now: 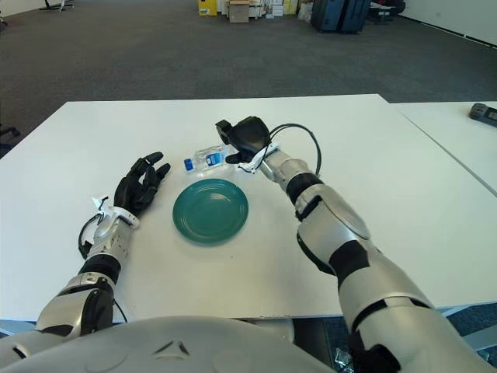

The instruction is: Put the bottle into the plate.

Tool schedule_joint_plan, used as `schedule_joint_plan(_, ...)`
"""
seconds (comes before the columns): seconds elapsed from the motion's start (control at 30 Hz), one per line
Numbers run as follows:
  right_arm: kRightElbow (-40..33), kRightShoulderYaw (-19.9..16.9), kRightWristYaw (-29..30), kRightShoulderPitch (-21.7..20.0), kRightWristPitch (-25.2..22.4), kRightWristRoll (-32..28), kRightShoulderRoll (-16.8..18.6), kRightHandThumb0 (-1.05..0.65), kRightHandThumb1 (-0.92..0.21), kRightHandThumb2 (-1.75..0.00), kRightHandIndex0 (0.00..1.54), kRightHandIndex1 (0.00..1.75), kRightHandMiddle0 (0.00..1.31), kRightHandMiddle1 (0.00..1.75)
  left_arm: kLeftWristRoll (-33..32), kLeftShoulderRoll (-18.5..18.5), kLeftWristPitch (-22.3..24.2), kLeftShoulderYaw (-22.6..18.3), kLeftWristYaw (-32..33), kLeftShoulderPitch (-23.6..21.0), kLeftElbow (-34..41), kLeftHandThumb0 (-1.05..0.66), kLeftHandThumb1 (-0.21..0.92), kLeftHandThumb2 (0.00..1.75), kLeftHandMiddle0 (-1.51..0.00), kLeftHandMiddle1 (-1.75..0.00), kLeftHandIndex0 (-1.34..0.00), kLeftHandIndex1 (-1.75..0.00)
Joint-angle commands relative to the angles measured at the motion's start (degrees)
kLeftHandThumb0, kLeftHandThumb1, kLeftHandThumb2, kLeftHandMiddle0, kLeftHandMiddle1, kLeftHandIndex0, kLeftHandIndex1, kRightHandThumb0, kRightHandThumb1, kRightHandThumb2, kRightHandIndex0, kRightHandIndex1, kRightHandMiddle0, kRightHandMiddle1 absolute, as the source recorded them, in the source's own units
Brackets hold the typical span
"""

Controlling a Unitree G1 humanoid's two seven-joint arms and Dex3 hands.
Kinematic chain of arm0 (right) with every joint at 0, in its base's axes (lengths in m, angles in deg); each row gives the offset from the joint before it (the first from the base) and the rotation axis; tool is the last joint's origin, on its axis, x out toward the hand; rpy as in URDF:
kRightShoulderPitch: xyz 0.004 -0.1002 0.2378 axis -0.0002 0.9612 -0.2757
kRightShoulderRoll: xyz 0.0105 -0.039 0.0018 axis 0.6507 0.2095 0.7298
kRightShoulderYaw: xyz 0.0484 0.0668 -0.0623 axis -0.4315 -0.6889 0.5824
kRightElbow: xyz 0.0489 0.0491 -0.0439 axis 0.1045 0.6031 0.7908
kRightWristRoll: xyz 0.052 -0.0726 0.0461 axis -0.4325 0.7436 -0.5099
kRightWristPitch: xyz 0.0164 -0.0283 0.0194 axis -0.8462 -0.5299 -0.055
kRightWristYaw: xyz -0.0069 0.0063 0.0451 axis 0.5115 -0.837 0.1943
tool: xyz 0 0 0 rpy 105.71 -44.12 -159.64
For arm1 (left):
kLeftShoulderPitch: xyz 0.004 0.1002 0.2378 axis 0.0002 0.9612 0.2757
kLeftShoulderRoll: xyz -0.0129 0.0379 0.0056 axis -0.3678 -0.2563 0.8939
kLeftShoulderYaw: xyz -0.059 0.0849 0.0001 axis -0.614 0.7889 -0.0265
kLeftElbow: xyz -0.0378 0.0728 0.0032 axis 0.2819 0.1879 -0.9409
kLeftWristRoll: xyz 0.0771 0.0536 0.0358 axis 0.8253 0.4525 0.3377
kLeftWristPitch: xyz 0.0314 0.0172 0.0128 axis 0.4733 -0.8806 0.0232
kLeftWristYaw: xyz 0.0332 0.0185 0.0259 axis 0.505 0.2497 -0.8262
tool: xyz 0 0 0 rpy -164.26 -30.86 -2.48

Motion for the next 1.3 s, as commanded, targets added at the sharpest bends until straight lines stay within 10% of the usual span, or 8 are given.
schedule_joint_plan(0.0,-2.45,0.61,1.66,-1.66,-1.22,1.88,-1.65,-0.44,-0.42,-1.18,1.15,1.75,0.52,1.75,0.34,-0.71,1.28,-0.09,0.01,0.29,-2.65,-0.51,0.78,0.78,-0.53,-0.69,-0.27,-0.98)
schedule_joint_plan(0.5,-12.90,-1.81,6.81,3.24,-3.55,2.22,-4.67,-0.45,-0.38,-1.23,1.14,1.75,0.55,1.75,0.49,-1.49,0.44,-0.27,-0.79,-1.35,-6.03,-0.49,0.78,0.78,-0.54,-0.70,-0.30,-1.00)
schedule_joint_plan(0.8,-4.89,-3.88,9.47,0.61,1.08,-0.78,-1.56,-0.44,-0.41,-1.19,0.98,1.75,0.53,1.75,0.63,-1.52,0.06,-0.15,-0.87,-1.65,-6.68,-0.49,0.78,0.79,-0.52,-0.69,-0.31,-1.01)
schedule_joint_plan(0.87,-1.10,-3.43,7.52,-0.50,1.31,-0.78,-0.18,-0.64,-0.70,-0.75,0.54,1.44,0.29,1.54,0.75,-1.50,-0.02,-0.08,-0.71,-1.77,-6.89,-0.49,0.78,0.80,-0.52,-0.69,-0.30,-1.01)
schedule_joint_plan(1.03,1.77,-2.38,2.55,-2.16,0.12,-0.27,0.93,-0.84,-0.88,-0.60,0.21,0.34,0.05,0.84,1.07,-1.36,-0.44,0.13,-0.38,-1.79,-7.11,-0.49,0.78,0.80,-0.51,-0.68,-0.29,-1.00)
schedule_joint_plan(1.27,7.82,-3.54,-8.87,-3.86,-1.70,-3.08,6.36,-1.02,-0.92,-0.70,0.02,0.02,0.00,0.20,1.19,-1.05,-0.94,0.27,-0.46,-1.84,-7.17,-0.50,0.80,0.77,-0.52,-0.67,-0.29,-1.01)
